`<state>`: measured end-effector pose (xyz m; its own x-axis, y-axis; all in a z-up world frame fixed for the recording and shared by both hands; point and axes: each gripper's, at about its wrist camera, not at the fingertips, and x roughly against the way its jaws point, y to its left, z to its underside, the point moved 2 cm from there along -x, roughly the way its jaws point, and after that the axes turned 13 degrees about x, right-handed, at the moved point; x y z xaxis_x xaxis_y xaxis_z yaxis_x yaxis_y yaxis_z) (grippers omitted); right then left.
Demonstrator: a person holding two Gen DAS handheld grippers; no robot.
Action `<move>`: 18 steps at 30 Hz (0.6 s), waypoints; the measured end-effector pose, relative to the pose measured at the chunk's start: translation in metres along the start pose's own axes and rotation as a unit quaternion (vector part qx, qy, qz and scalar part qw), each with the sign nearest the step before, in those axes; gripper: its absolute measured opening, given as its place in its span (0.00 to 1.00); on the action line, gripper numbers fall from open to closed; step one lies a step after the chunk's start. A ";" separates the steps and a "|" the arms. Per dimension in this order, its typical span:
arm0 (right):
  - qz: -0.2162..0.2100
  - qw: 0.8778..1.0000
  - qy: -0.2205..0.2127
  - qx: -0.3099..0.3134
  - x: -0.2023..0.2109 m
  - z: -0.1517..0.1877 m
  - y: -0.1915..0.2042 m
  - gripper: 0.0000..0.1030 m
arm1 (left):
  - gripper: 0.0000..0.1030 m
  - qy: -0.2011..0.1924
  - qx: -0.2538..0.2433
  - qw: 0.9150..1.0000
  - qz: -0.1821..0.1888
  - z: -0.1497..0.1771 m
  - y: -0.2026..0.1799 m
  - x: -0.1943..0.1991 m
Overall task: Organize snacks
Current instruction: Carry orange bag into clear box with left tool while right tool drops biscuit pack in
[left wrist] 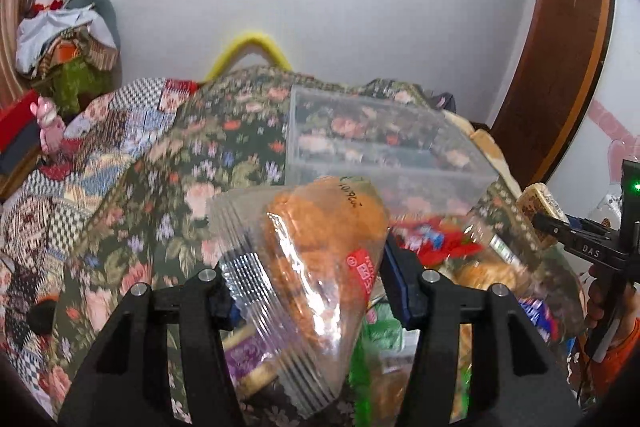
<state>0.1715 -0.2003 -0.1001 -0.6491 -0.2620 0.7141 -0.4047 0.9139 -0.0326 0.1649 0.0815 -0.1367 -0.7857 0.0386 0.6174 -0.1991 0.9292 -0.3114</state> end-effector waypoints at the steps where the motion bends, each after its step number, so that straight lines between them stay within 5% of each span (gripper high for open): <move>1: 0.001 1.000 -0.009 0.002 0.004 -0.005 0.001 0.51 | 0.53 -0.005 -0.004 1.000 0.001 -0.005 -0.003 0.001; 18: -0.024 0.995 -0.093 0.035 0.008 -0.071 0.026 0.51 | 0.53 -0.012 -0.025 0.999 0.024 -0.067 -0.042 -0.035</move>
<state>0.2020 -0.1561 -0.0456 -0.7332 -0.3645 0.5741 -0.4781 0.8767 -0.0539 0.2398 0.0653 -0.0963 -0.8077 0.0755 0.5848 -0.1313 0.9438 -0.3033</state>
